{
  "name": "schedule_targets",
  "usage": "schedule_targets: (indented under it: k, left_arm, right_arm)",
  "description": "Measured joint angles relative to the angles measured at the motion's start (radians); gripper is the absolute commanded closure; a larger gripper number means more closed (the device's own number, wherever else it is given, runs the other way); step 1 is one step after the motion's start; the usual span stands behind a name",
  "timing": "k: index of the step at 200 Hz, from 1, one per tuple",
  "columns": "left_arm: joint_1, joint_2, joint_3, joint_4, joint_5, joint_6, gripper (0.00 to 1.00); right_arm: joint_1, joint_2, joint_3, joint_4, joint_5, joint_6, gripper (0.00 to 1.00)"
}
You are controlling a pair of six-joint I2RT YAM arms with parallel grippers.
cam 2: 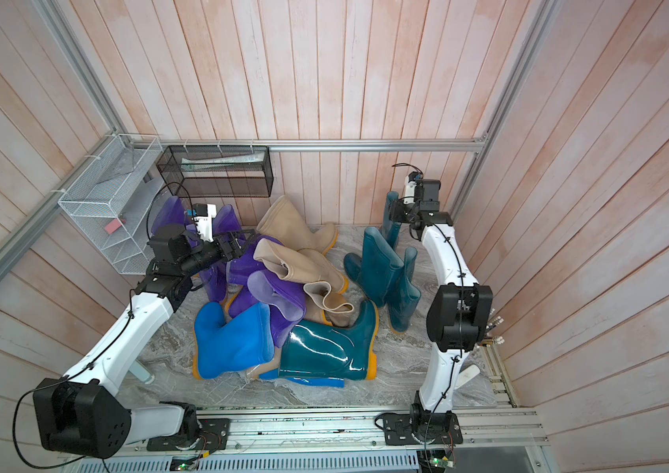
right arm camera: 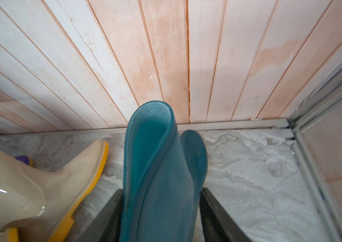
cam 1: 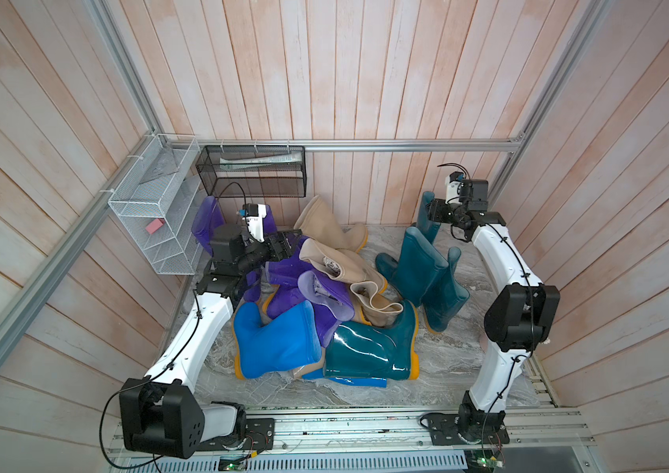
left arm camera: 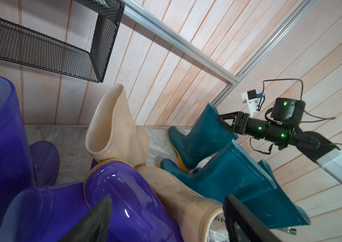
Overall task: Match and arrange rain boots in pairs
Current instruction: Pick up the rain boot at the center of the board, then place the rain boot at the corner of the board.
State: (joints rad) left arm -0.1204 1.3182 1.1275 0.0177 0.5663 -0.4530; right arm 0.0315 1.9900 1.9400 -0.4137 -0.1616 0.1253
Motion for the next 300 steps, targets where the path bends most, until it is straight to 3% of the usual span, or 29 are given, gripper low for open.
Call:
schedule_targets:
  k: [8, 123, 162, 217, 300]
  left_arm:
    - [0.005, 0.0, 0.0, 0.005, 0.003, -0.005, 0.14]
    - [0.035, 0.0, -0.003, 0.025, 0.018, -0.023, 0.14]
    - [0.035, 0.0, -0.014, 0.027, 0.029, -0.027, 0.14]
    - [0.035, -0.001, -0.014, 0.028, 0.029, -0.03, 0.14]
    - [0.039, -0.001, -0.014, 0.028, 0.033, -0.03, 0.14]
  right_arm:
    - [0.0, 0.017, 0.024, -0.01, 0.003, -0.013, 1.0]
    - [-0.046, 0.05, 0.096, -0.035, 0.077, -0.022, 1.0]
    - [-0.109, 0.052, 0.107, -0.039, 0.025, -0.043, 1.0]
    - [-0.161, 0.124, 0.29, -0.07, -0.023, -0.113, 1.0]
    - [-0.254, 0.12, 0.202, -0.103, -0.059, -0.149, 1.0]
